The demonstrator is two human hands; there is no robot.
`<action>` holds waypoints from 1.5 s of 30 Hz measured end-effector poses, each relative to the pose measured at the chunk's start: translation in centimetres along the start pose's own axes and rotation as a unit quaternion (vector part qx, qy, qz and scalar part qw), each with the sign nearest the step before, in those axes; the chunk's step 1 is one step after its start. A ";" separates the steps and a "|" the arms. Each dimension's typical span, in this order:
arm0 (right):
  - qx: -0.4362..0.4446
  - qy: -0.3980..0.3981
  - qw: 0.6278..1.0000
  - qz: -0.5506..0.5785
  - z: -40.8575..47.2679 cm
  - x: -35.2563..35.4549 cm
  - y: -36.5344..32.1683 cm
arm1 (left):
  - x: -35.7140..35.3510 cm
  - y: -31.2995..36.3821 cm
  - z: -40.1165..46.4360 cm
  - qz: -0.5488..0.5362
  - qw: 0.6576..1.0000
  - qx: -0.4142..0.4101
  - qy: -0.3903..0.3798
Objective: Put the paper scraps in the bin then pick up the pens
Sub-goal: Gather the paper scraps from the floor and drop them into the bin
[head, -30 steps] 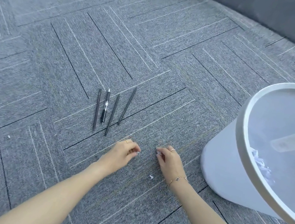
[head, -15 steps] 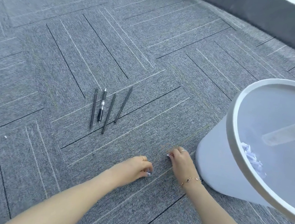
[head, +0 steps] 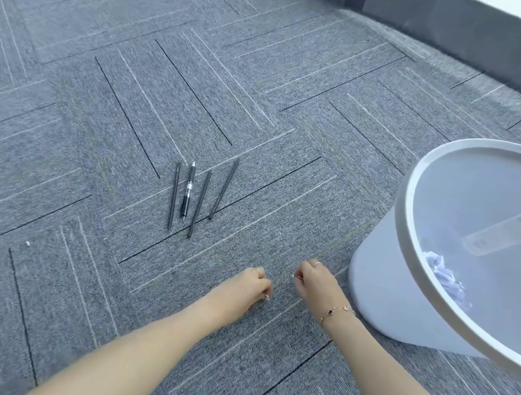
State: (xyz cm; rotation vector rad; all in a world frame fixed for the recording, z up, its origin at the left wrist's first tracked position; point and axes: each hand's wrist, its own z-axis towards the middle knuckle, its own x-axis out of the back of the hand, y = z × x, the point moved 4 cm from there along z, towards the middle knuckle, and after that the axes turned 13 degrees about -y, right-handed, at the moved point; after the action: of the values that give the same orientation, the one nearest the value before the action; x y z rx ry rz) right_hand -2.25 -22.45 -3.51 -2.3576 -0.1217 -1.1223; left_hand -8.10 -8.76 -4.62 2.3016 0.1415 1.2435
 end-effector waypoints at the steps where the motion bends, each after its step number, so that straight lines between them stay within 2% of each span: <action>1: -0.002 -0.003 1.000 -0.001 0.0 0.1 -0.3 | 0.4 -0.3 -0.2 -0.012 1.000 0.010 0.012; 7: 0.038 0.019 0.999 -0.003 0.1 5.1 -4.4 | 7.1 -3.1 -1.5 -0.051 0.995 0.077 0.044; 13: 0.065 0.049 0.996 -0.040 -1.2 14.3 -8.7 | 18.9 -2.9 -3.4 0.009 0.992 0.090 0.089; 18: 0.069 0.060 0.992 -0.083 -5.6 22.8 -10.6 | 27.2 2.7 -3.7 0.041 0.991 0.057 0.112; 23: -0.014 0.092 0.991 -0.101 -12.3 30.2 -6.5 | 32.0 12.3 -2.3 0.037 0.988 -0.028 0.145; 28: -0.106 0.089 0.988 -0.070 -17.9 31.3 -0.2 | 31.8 21.1 1.0 -0.021 0.985 -0.116 0.125; 32: -0.143 0.081 0.986 -0.042 -20.0 29.8 3.5 | 28.0 25.5 3.6 -0.038 0.986 -0.154 0.050; 39: -0.169 0.049 0.984 0.009 -19.9 26.6 7.5 | 21.3 26.0 6.6 0.017 0.993 -0.117 -0.029; 45: -0.182 0.068 0.980 -0.029 -19.9 26.5 7.5 | 20.7 25.7 6.6 -0.015 0.992 -0.123 0.007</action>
State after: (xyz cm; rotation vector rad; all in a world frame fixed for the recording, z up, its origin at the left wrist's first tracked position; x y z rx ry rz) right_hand 3.31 -42.32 23.45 -2.5945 0.0724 -1.4334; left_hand 5.33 -26.73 20.49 2.0722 0.0251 1.1902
